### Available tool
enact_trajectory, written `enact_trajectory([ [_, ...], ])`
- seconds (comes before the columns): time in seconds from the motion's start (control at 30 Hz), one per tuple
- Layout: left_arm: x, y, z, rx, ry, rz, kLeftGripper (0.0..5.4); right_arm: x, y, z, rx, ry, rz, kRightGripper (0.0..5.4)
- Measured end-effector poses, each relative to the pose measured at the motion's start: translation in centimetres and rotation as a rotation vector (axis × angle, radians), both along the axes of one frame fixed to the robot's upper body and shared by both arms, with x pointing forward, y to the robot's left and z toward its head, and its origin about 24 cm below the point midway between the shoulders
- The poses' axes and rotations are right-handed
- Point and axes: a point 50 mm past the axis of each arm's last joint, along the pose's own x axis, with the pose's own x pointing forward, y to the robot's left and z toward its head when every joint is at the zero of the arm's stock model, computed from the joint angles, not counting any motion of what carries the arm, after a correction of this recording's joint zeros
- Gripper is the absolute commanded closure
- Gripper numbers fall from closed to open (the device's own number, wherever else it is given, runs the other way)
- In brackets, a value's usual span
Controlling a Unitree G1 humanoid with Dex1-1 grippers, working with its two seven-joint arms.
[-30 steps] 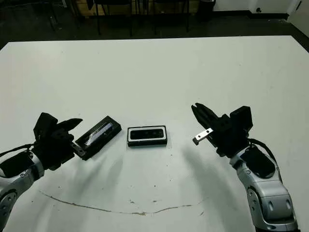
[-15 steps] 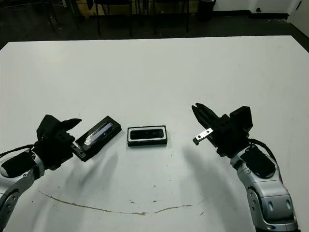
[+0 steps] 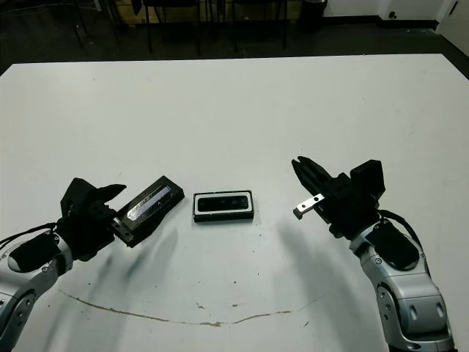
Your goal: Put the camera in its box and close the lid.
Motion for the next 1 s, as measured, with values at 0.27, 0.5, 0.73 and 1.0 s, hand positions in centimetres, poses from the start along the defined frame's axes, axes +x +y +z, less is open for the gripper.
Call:
enact_trajectory([
  [0.27, -0.3, 0.3, -0.7, -0.001, 0.005, 0.008, 0.01, 0.0, -0.1, -0.1, 0.001, -0.004, 0.000, 5.40],
  [0.5, -0.4, 0.2, -1.4, -0.034, 0.052, -0.030, 0.01, -0.1, -0.1, -0.2, 0.000, 0.000, -0.008, 5.40],
  [0.73, -0.2, 0.5, -1.9, -0.036, 0.087, -0.040, 0.01, -0.1, -0.2, -0.3, 0.001, 0.005, -0.010, 5.40],
  [1.0, 0.3, 1.4, -2.2, 0.026, 0.030, 0.045, 0.01, -0.2, -0.2, -0.3, 0.001, 0.006, -0.017, 5.40],
])
